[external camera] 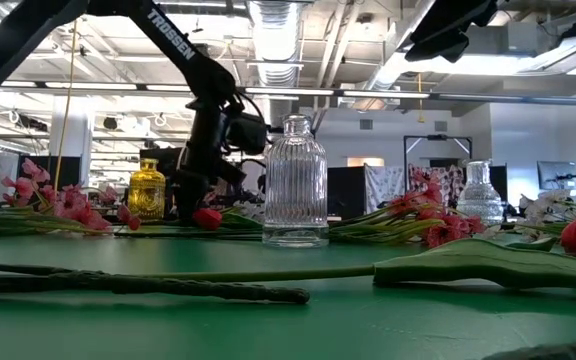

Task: Sort flowers into vase by color
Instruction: Put the top white flowers into the yellow vase

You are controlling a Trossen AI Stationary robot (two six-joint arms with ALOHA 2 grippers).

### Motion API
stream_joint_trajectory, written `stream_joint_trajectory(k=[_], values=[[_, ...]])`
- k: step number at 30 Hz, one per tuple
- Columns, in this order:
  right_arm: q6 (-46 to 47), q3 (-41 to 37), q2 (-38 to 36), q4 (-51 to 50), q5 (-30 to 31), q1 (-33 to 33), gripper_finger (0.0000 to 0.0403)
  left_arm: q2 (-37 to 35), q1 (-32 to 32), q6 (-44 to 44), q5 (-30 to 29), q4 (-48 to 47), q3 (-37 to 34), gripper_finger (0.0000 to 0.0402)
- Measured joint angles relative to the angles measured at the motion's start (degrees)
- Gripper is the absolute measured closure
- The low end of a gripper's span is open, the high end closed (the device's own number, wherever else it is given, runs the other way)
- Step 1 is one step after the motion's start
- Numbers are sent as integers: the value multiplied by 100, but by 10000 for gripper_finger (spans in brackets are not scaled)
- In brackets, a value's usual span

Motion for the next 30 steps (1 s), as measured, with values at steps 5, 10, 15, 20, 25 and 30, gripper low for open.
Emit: stream_joint_trajectory(k=[5,10,15,20,25,30], values=[[2,-2,0,-4,-1,0,213,97,-2,30,-5,51,9,161],[2,-2,0,-4,-1,0,218,132,-10,64,41,43,16,201],[4,-3,0,-5,-1,0,222,130,-31,12,59,22,6,282],[7,-4,0,-5,-1,0,223,96,-20,-165,191,82,-1,358],[11,-4,0,-7,-2,0,223,-167,-11,-261,290,279,-11,394],[11,-4,0,-4,-3,0,223,-723,2,-453,528,377,-11,379]])
